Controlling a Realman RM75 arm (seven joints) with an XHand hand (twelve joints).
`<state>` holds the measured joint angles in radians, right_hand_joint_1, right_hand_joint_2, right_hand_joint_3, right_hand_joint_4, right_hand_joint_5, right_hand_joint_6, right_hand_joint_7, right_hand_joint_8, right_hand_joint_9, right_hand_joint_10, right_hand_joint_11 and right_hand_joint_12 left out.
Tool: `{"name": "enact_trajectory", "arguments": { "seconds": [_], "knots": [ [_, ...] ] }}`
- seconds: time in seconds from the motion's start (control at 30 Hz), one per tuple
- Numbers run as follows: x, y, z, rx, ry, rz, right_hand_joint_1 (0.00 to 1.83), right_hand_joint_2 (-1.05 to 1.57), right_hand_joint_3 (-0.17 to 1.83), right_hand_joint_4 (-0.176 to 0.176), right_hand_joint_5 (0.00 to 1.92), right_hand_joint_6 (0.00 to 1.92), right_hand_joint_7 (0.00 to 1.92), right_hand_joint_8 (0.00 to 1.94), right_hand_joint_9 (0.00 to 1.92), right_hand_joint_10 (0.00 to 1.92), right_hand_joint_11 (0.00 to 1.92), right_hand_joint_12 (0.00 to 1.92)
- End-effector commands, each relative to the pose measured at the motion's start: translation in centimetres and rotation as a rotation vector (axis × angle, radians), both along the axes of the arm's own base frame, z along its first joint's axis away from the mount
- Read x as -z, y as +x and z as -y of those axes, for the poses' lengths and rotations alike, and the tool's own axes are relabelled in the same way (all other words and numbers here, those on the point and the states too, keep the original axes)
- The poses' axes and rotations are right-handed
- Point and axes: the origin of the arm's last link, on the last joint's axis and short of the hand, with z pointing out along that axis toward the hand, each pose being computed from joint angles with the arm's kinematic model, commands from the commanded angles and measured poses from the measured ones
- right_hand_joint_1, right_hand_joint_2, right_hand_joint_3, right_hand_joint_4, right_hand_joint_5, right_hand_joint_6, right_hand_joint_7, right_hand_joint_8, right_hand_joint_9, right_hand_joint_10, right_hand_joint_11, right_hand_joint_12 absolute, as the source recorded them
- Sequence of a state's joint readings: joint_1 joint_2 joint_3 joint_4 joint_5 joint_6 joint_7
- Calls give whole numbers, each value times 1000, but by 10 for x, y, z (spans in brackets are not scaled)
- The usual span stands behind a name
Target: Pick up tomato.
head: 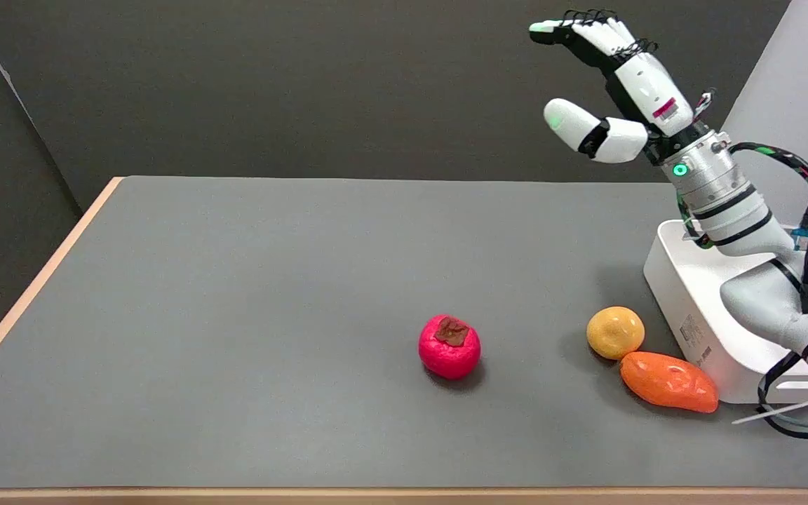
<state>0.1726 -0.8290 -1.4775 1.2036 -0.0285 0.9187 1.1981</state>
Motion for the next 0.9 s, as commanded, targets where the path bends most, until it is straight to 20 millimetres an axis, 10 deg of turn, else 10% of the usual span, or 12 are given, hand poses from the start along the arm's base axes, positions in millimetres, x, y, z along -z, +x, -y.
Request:
{"name": "enact_trajectory", "arguments": {
  "seconds": [0.03,0.53,0.9],
  "knots": [
    [-33,2,-3,-60,-16,-31,129,669,870,106,254,493,314,334,165,580,5,1131],
    [-23,-6,4,255,103,-155,121,670,870,109,246,484,315,337,183,582,19,1129],
    [22,-12,8,449,151,-199,3,598,1044,152,211,511,282,373,176,523,67,1013]
  ]
}}
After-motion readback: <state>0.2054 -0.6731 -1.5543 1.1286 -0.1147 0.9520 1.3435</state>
